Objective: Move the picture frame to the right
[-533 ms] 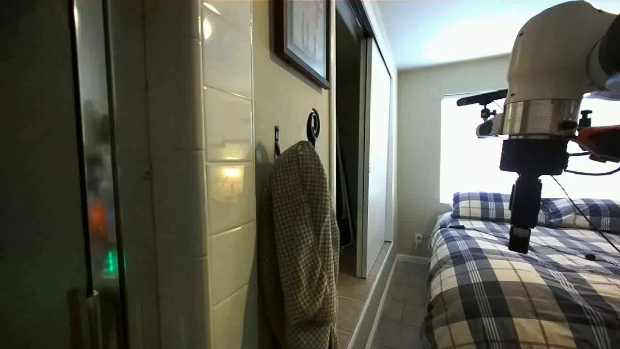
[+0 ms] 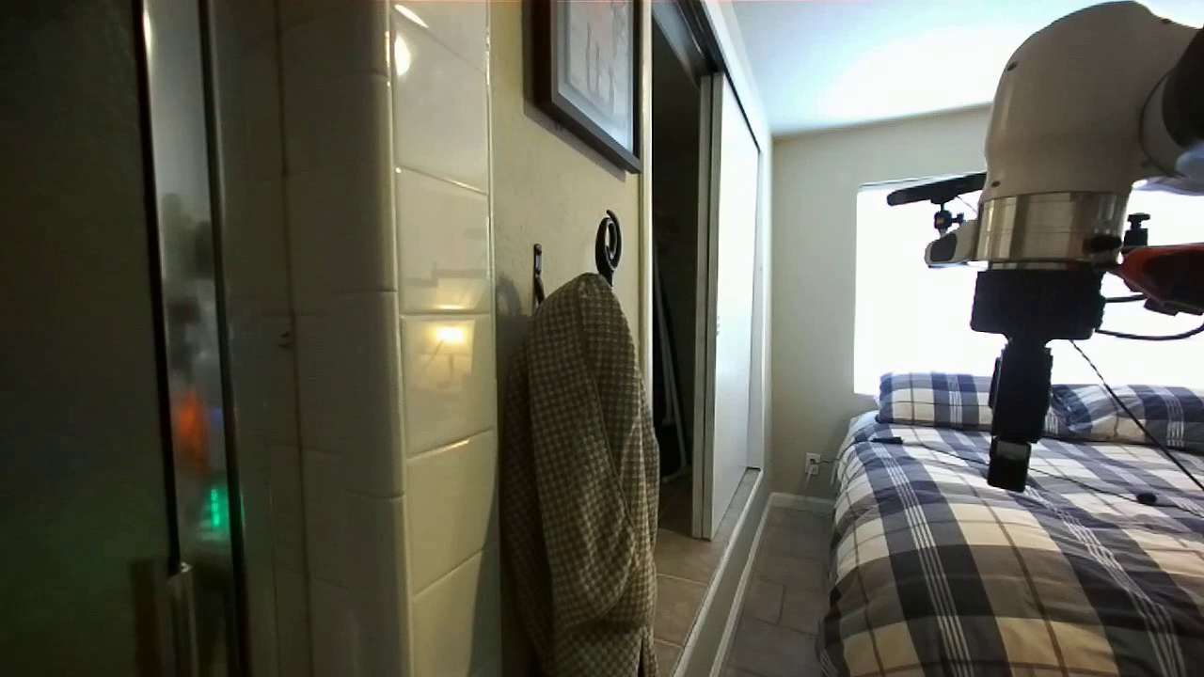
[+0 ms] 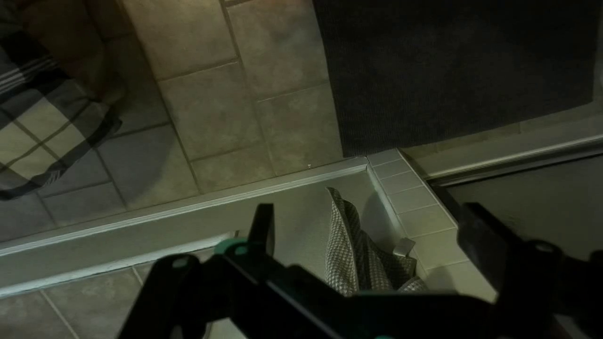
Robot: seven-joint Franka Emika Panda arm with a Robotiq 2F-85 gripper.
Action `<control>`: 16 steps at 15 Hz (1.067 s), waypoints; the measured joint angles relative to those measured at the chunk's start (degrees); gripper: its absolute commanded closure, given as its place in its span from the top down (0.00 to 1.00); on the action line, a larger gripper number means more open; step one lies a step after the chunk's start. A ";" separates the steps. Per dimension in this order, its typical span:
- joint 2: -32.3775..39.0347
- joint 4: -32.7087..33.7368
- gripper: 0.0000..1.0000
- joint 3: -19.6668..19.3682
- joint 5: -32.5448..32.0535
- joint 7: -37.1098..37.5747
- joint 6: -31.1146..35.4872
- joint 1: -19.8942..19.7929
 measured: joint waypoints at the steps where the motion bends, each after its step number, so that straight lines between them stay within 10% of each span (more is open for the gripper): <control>1: 0.00 0.00 1.00 0.00 0.00 0.00 0.00 0.00; 16: 0.25 1.83 1.00 0.41 -0.90 0.00 3.89 -0.08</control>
